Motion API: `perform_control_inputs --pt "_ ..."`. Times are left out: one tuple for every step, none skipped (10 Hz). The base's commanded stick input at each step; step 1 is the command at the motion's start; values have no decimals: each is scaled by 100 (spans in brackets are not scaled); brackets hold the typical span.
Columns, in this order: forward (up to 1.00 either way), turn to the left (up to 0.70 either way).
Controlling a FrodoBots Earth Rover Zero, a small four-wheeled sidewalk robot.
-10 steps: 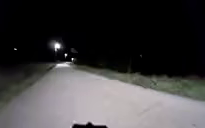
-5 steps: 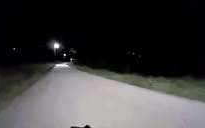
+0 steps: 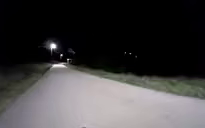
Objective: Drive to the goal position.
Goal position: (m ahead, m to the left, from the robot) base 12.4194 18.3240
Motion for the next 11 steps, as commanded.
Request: perform_control_inputs --pt "-45 27" --pt "-45 27" --pt "-14 10" --pt "0 2" --pt "0 0" --pt "2 0" --pt "5 0" --pt "45 4" --pt "45 6" --pt "45 10" --pt "45 15"
